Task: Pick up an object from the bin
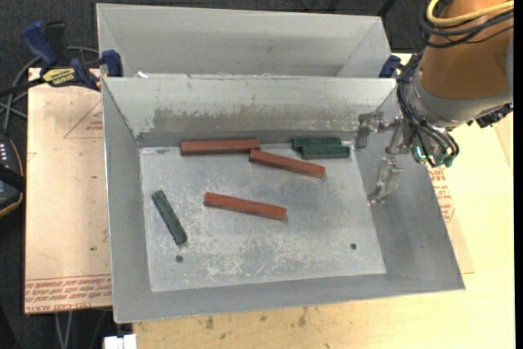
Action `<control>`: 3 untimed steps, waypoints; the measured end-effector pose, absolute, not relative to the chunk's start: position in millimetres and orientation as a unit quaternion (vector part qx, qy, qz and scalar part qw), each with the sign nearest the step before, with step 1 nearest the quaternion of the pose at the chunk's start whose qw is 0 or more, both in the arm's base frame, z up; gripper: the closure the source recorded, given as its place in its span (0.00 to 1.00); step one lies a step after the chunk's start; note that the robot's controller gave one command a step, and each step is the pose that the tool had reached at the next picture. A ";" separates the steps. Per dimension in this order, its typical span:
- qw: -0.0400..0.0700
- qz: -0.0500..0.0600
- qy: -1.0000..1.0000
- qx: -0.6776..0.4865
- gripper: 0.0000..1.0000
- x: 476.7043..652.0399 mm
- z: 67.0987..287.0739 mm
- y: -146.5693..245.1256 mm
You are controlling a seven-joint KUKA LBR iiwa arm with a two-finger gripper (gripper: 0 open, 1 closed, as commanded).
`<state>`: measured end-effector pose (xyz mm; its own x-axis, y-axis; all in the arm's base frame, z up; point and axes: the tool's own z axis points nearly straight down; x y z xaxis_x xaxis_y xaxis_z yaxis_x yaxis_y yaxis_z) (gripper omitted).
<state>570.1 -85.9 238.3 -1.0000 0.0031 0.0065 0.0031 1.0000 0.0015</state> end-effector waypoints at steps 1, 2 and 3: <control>0.002 -0.002 -0.999 -0.049 0.00 588.7 170.7 -26.1; -0.001 -0.001 -0.996 -0.093 0.00 633.6 67.9 33.4; -0.002 -0.001 -0.995 -0.095 1.00 634.0 72.5 31.1</control>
Offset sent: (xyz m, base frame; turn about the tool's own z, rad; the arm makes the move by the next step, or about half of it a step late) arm 0.0187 0.0549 -0.0634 0.1004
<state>634.0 31.1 72.5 -0.9820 0.1888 -0.0045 0.1888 0.9820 0.0020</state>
